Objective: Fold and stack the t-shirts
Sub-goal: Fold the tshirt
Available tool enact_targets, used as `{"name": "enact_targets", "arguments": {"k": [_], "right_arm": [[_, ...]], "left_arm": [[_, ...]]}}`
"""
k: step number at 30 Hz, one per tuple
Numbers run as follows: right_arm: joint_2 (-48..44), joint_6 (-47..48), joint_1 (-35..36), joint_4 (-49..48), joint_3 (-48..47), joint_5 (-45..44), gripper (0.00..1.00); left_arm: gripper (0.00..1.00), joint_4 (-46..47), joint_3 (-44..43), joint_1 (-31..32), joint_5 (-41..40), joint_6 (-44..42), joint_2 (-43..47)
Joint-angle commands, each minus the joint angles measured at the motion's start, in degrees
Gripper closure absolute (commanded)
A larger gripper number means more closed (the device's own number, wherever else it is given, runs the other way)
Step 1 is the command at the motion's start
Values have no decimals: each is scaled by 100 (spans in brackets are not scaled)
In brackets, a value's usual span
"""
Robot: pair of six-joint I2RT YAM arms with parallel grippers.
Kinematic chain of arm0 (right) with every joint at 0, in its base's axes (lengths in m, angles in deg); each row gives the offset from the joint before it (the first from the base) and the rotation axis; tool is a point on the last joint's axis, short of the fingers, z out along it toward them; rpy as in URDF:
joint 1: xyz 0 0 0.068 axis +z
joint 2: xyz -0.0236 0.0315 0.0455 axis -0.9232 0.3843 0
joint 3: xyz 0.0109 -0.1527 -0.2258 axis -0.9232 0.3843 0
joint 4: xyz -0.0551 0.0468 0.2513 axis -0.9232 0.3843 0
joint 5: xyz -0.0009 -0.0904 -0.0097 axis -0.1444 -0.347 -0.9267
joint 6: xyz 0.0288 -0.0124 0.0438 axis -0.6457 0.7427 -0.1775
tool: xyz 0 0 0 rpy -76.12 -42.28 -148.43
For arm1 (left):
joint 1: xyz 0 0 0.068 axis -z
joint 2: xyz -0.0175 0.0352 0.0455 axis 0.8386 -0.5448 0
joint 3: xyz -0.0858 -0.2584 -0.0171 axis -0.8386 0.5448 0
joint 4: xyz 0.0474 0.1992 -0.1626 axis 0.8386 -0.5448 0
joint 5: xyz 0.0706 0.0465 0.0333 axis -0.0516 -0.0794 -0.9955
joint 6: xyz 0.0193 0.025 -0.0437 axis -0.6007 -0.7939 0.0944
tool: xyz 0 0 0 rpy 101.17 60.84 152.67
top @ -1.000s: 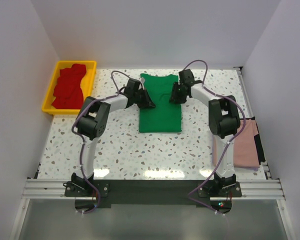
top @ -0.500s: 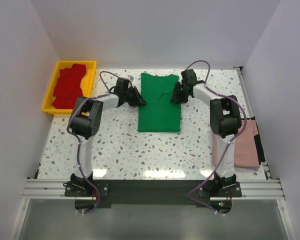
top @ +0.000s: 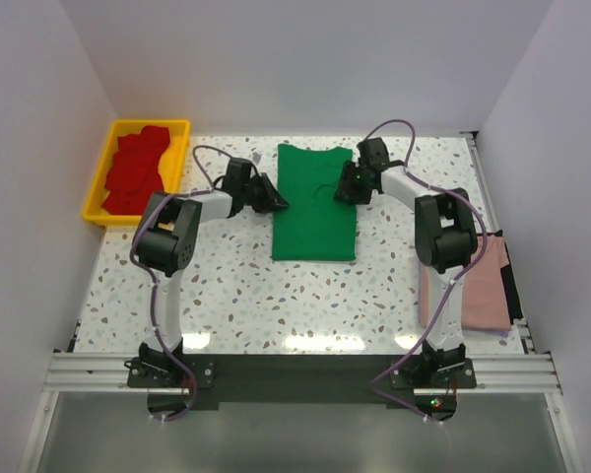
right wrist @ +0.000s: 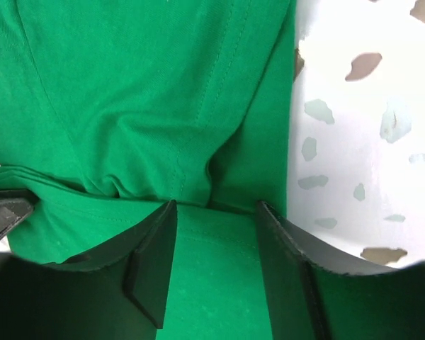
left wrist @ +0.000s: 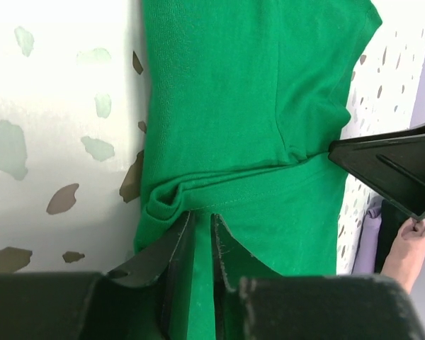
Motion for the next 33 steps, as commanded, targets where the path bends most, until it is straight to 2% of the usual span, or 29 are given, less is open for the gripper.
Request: {"name": "enact_targets", "arguments": {"k": [1,5,8,12,15,17,21,27,33], "right_arm": [[-415,90,-46,103,319,-266,45],[-1239,11,-46,76,470,-241,45],[-1880,-305,-37,-246,899,75,48],[-2541,-683,173,-705,2004,471,56],[-2875,-745,358,-836,2620,506,56],[-3008,-991,393,-1344,3052,970,57],[-3149,-1149,560,-1654,3921,1122,59],[-3088,-1202,517,-1822,4696,1051,63],[-3184,-1246,306,-1884,5031,1192,65]], "left_arm": [[78,52,241,-80,-147,8,275],[65,342,224,-80,116,-71,696],[61,457,206,-80,353,-97,960],[61,659,784,78,425,43,1435],[62,791,1250,385,398,96,1761],[63,956,1488,561,415,148,1918],[65,1317,2208,1044,486,341,2025],[67,1652,3053,1142,345,509,1885],[68,1652,3256,1133,371,509,1910]]}}
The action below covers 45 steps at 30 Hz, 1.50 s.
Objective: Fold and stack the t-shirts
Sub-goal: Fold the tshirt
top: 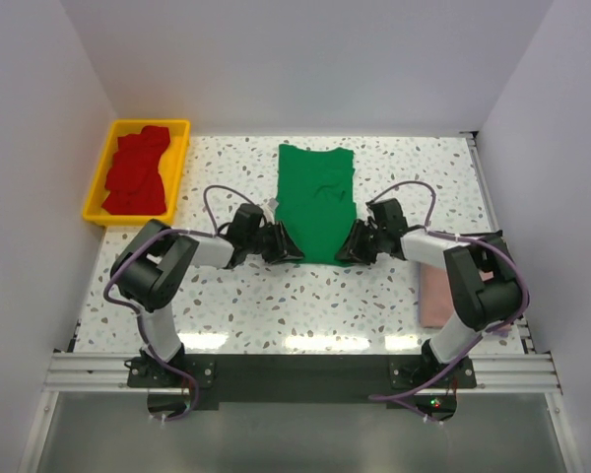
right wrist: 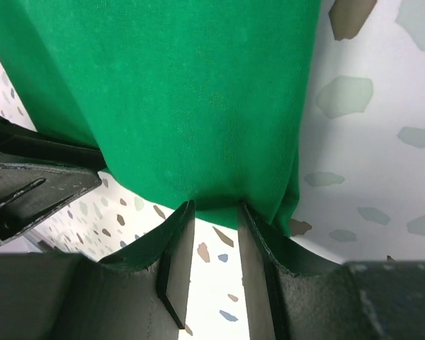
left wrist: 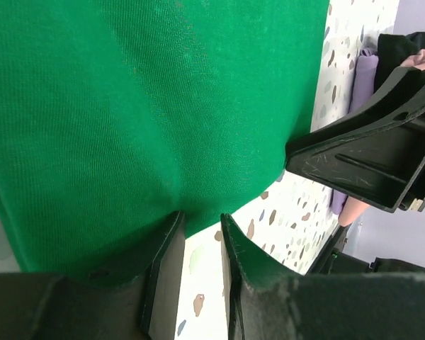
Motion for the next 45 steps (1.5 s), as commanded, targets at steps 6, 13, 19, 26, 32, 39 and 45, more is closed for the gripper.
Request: {"name": "enact_targets", "arguments": {"k": [6,13,19,26,32,39,45], "right_arm": [[-880,19,-381,159,337,144,63],[-1436,72,-672,415,662,65,48],[-1252,-24,-672,152,794,188,47],[-795,-139,-672,-218,812,328,47],[-461,-217,-672,-438,838,346,49],[-189,-279,-672,-666,856,320,53],[31,-385,-672,-860,821,399,60]], "left_arm": [[66,-113,85,-145,-13,-152,744],[55,-675,822,-523,-442,-117,1850],[46,-641,1376,-682,-620,-90,2046],[44,-70,1368,-726,-417,-99,1484],[48,62,1228,-735,-549,-108,1044],[54,-280,1061,-735,-1023,-187,798],[57,-395,929,-726,-1138,-284,701]]}}
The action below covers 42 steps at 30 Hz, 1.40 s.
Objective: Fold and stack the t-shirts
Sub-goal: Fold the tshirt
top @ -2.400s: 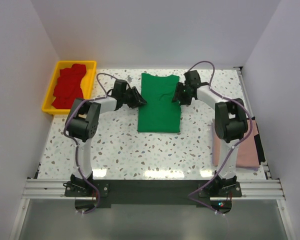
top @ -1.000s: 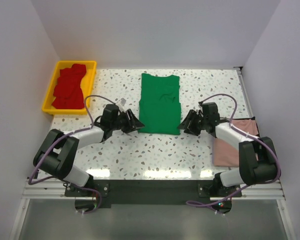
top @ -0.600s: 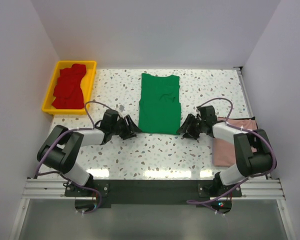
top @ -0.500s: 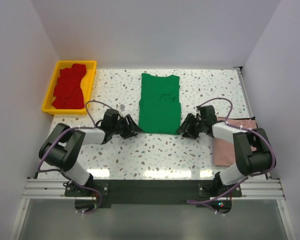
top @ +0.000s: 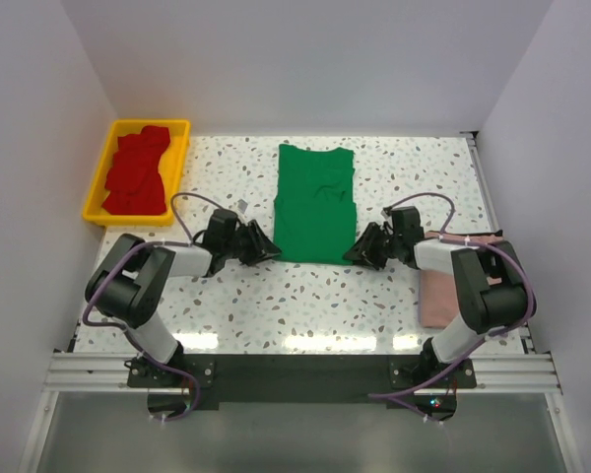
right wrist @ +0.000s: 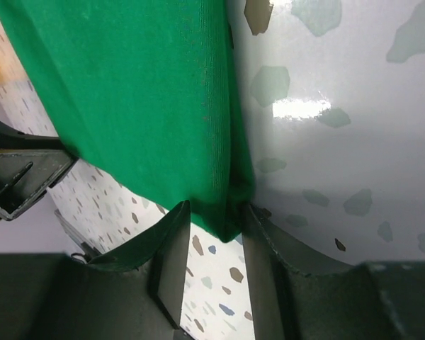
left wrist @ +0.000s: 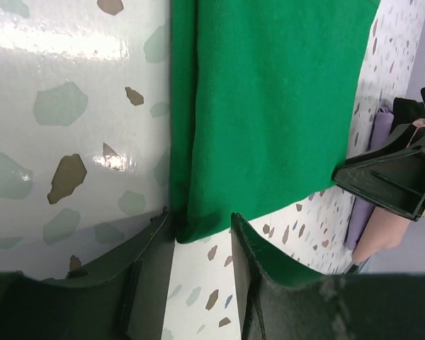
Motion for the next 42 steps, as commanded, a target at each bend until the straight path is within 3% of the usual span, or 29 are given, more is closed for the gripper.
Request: {"name": "enact_targets", "arguments": {"k": [1,6,10,12,17,24,30,35,38,42], "right_arm": [[287,30,-8,-5,19,-255,62],[323,-5,-8,-84,-17,-141,78],[157,48,-8,3,-8,-97,95],[-2,57,-8,82,45,-97,98],[-713,74,-8,240,457,-26,100],[-2461,171,19,1012,1292,-26,100],[-4701,110,141,2320,1943,27,100],[-6354,-4,159,3404,1882,71,98],[-6402,4,159,3651,1593,44,97],[-5691,293,159,3686,822,-166,98]], "left_arm": [[58,-432,-64,-14,-504,-281,-239],[71,-362,-178,109,-320,-281,-300],[94,-423,-161,206,-214,-203,-178],[99,-458,-56,232,-214,-167,23],[100,-537,331,364,-188,-9,621],[100,-731,1331,830,-460,289,2139],[100,-1064,2167,1558,-864,834,3758],[100,-1757,2257,1929,-1180,1116,4997],[100,-2039,1889,1955,-1294,1046,5166],[100,-2497,1089,1929,-1444,704,4737]]}}
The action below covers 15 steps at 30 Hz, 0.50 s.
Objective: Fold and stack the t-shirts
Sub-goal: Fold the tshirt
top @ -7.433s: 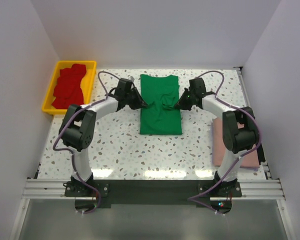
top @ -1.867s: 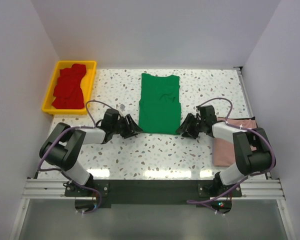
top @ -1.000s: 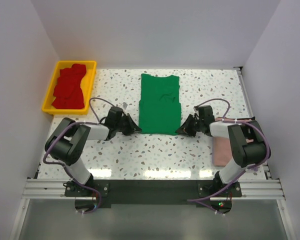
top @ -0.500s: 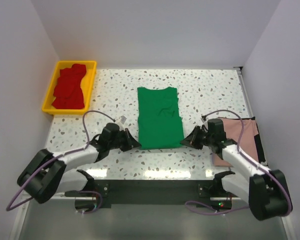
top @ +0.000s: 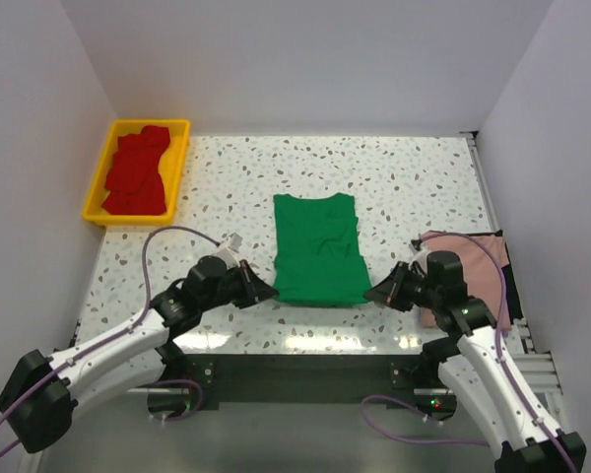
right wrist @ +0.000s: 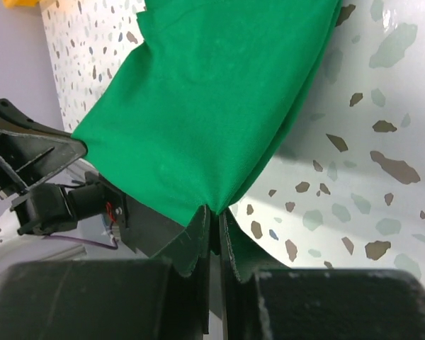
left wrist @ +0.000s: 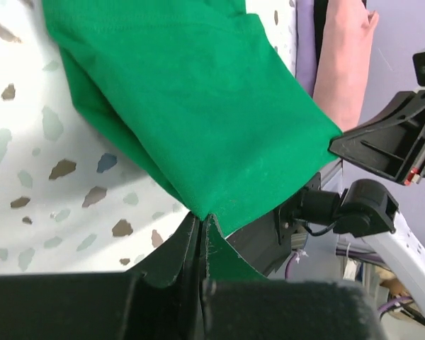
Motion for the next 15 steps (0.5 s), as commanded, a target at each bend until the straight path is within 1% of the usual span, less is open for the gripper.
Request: {"name": "enact_targets", "arguments": {"k": [1,2,4,5,6,8,9,10,11,12,13,14,15], "right_arm": [[598,279,-9,268,-864,-263,98],[783,366,-9,250,-1005,-307,98],[1248,446,-9,189,-1444,-447,98],[1407,481,-18,162,-1602,-526,98],[1774,516,-18,136,-1934,-605,98],[2145,552,-18,13,-2218,-632,98],[2390,543,-27,-118,-2497,-650,98],[2845,578,-35,-180,-2639,-641,98],[3128,587,-44,-250,-2798,-615,98],[3392,604,-88,-373,-3138,-571,98],[3960,613,-114,-435,-3325,-519,98],[4253,613,-149,-488,-3518,-466,98],[4535,631,-193,-523,-3981,-413,98]], "left_arm": [[100,-508,-903,-38,-382,-309,-407],[100,-674,-1331,-56,-461,-379,-669],[100,-789,-1711,-161,-505,-573,-943],[100,-833,-2044,-231,-358,-625,-1231],[100,-825,-2195,-449,-269,-722,-1391],[100,-781,-2572,-687,2,-810,-1855],[100,-738,-2679,-941,135,-863,-2023],[100,-668,-2784,-1065,267,-889,-2199],[100,-528,-3020,-1180,503,-898,-2566],[100,-500,-3171,-1390,575,-968,-2770],[100,-491,-3346,-1488,671,-995,-2998],[100,-439,-3687,-1697,881,-1021,-3444],[100,-404,-3873,-1804,1005,-1065,-3684]]}}
